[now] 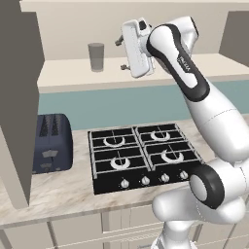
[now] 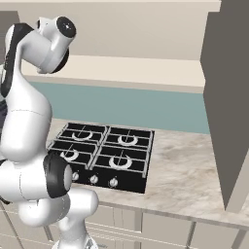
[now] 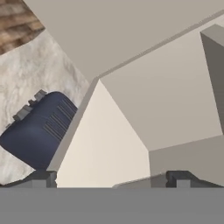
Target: There is a bowl on the dining counter. Grab a lemon wedge from the fridge and place it in the bowl. Then get the liquor bottle and glass cup from the cabinet and place them next to the bowl.
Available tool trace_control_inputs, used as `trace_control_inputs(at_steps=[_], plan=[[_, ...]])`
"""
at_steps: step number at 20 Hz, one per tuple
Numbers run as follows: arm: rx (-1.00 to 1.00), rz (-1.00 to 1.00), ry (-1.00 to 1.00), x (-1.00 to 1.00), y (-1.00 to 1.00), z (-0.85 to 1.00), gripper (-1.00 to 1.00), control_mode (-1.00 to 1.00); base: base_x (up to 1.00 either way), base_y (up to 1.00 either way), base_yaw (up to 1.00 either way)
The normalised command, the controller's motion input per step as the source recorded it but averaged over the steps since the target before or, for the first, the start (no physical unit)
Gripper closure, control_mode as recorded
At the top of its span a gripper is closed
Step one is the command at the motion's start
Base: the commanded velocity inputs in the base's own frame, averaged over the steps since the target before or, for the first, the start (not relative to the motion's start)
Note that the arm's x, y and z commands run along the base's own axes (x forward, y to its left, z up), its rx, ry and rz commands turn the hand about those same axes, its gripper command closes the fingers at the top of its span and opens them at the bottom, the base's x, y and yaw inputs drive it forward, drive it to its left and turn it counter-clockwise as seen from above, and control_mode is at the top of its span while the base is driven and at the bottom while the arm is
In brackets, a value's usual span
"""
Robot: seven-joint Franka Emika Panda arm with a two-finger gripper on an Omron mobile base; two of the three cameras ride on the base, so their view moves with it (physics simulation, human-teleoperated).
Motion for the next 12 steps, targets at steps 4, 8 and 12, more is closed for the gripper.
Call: trace_control_inputs(at_steps=[4, 8, 12], plan=[[0.00, 0.00, -0.02, 0.28, 0.00, 0.00, -1.00, -1.00, 0.00, 0.00, 0.00], [0.00, 0.00, -0.01, 0.11, 0.00, 0.00, -1.00, -1.00, 0.00, 0.00, 0.00], [0.00, 0.00, 0.00, 0.01, 0.00, 0.00, -1.00, -1.00, 0.00, 0.00, 0.00]])
